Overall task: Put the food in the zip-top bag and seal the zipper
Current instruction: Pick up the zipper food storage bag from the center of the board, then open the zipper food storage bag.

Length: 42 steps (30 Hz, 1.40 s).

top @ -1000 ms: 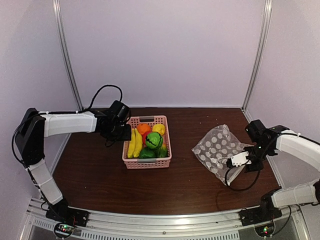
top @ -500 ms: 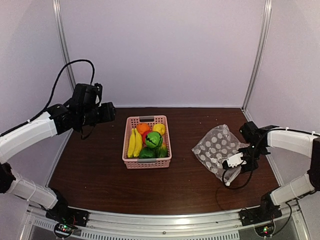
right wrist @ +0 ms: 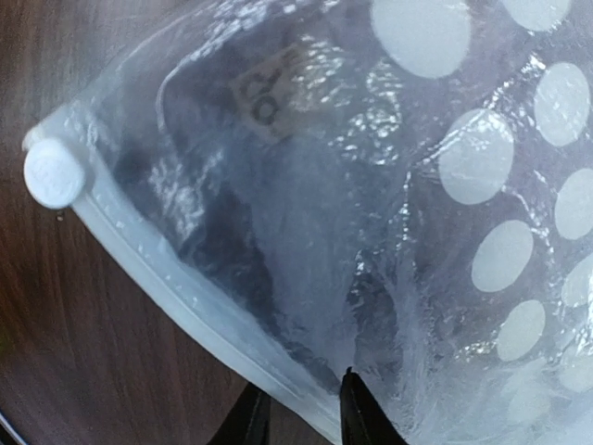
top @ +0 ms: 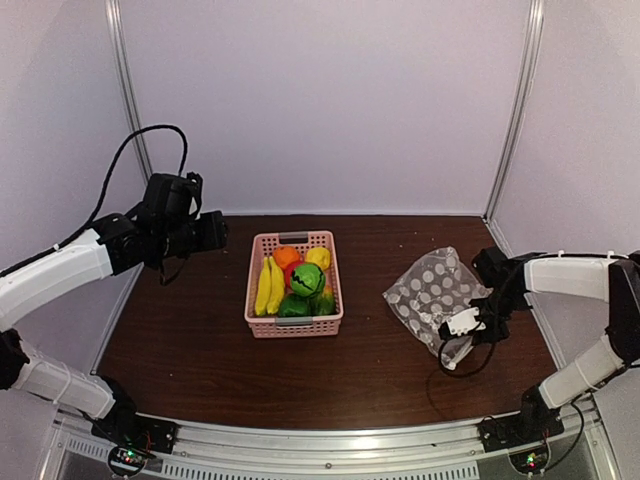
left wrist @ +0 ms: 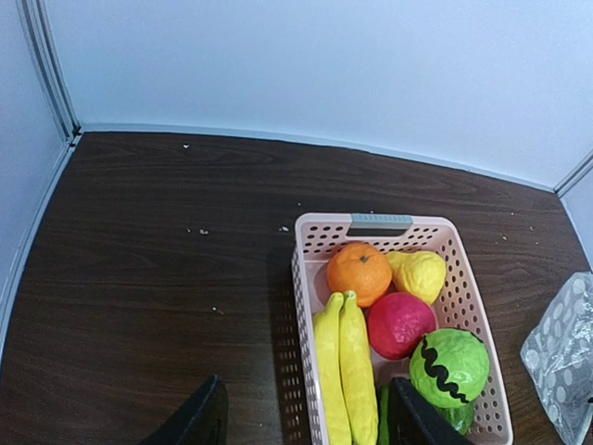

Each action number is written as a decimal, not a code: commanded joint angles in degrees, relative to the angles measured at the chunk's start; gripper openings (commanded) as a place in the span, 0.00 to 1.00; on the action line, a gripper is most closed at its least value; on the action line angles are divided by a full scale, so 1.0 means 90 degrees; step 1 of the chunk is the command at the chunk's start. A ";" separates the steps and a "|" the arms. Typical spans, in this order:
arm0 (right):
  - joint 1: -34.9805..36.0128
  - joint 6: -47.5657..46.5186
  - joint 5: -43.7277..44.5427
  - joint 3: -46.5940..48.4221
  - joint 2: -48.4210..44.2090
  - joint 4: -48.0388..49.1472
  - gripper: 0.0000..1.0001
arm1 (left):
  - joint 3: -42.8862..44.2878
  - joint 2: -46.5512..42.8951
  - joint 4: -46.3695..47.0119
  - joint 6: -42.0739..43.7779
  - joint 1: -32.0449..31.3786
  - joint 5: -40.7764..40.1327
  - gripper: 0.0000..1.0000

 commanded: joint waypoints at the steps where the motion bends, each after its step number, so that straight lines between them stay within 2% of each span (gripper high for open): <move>1: -0.0004 0.0233 -0.0293 0.0037 0.0014 0.0153 0.13 | -0.0043 -0.0095 0.0258 -0.0115 0.0038 0.0030 0.59; 3: -0.0005 0.0443 -0.0531 0.0219 -0.0058 -0.0012 0.00 | -0.0008 -0.0040 0.0343 -0.0120 0.0038 0.0184 0.59; 8: -0.0004 0.1706 -0.1263 0.1142 -0.0492 -0.0191 0.00 | 0.0122 0.0274 0.0830 -0.0120 -0.0273 0.0330 0.58; 12: -0.0004 0.3986 -0.1706 0.1968 -0.0731 0.0218 0.00 | 0.0449 0.0770 0.1356 -0.0131 -0.1124 -0.0181 0.61; 15: 0.0005 0.5523 -0.1880 0.2264 -0.0935 0.0746 0.00 | 0.0614 0.1257 0.2039 -0.0297 -0.1765 -0.0446 0.67; 18: 0.0050 0.6744 -0.1917 0.2288 -0.1166 0.1434 0.00 | 0.0834 0.1914 0.2983 -0.0416 -0.2295 -0.0264 0.71; 22: 0.0161 0.7780 -0.1948 0.2382 -0.1230 0.1867 0.00 | 0.1593 0.3009 0.3773 -0.0589 -0.2663 0.0359 0.72; 25: 0.0265 0.8488 -0.2027 0.2344 -0.1233 0.2180 0.00 | 0.2127 0.3752 0.4434 -0.0788 -0.2798 0.0797 0.75; 29: 0.0451 0.9376 -0.1855 0.1963 -0.1362 0.2908 0.00 | 0.2829 0.4500 0.4767 -0.0929 -0.2904 0.1264 0.76; 31: 0.0558 0.9658 -0.1669 0.1910 -0.1329 0.3096 0.00 | 0.3084 0.4767 0.4942 -0.0977 -0.2921 0.1501 0.80; 36: 0.0755 1.0120 -0.1814 0.1785 -0.1234 0.3459 0.00 | 0.3668 0.5250 0.4991 -0.0944 -0.2929 0.1790 0.81; 42: 0.0967 1.0187 -0.1339 0.1947 -0.1128 0.3322 0.00 | 0.4110 0.5582 0.4753 -0.0967 -0.2957 0.1865 0.81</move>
